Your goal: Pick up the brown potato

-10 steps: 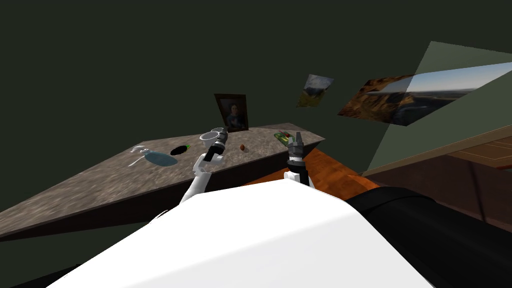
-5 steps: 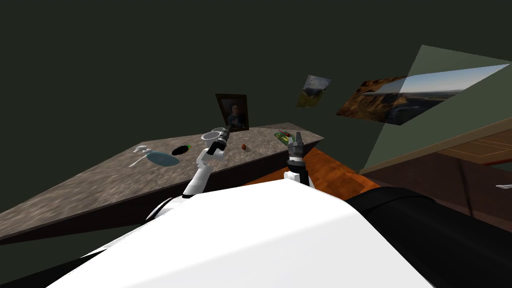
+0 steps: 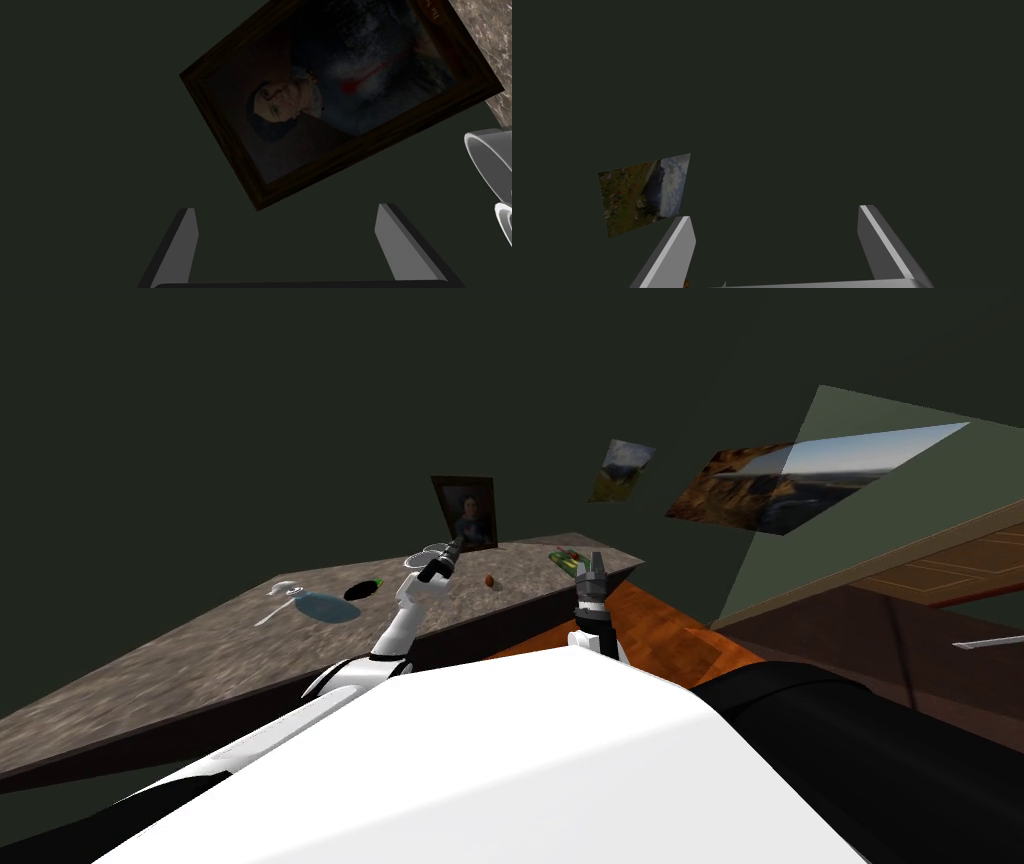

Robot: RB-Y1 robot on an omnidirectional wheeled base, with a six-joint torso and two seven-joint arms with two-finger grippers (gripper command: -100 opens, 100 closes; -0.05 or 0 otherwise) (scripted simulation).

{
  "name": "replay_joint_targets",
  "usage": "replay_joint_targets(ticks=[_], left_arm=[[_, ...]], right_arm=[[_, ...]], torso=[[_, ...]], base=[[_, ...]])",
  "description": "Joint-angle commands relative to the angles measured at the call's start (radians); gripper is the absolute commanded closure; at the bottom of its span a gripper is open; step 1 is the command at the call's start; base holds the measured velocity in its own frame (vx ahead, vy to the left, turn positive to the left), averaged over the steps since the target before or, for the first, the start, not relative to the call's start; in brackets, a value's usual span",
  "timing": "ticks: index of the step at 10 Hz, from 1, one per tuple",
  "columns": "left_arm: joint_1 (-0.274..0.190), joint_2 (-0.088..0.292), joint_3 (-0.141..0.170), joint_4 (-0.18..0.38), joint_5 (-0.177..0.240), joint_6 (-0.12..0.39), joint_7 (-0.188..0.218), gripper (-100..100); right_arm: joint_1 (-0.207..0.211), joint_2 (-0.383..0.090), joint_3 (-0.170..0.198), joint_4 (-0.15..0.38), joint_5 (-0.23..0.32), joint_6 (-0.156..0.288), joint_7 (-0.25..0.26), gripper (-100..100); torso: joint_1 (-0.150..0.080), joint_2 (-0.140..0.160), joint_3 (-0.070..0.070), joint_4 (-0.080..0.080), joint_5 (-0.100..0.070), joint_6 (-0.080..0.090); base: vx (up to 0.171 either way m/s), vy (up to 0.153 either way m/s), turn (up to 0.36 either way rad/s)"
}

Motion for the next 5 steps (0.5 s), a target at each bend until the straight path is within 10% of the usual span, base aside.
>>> replay_joint_targets(ticks=[1,5], left_arm=[[-0.050,0.003,0.000,0.050,0.008,0.050,-0.026,-100],[-0.142,0.009,0.000,0.146,0.018,0.121,-0.048,-100]], right_arm=[[0.000,0.000,0.000,0.000,0.000,0.000,0.000,0],[0.000,0.000,0.000,0.000,0.000,0.000,0.000,0]], torso=[[0.000,0.000,0.000,0.000,0.000,0.000],[-0.001,0.000,0.000,0.000,0.000,0.000]], base=[[-0.022,0.057,-0.088],[-0.011,0.038,-0.039]])
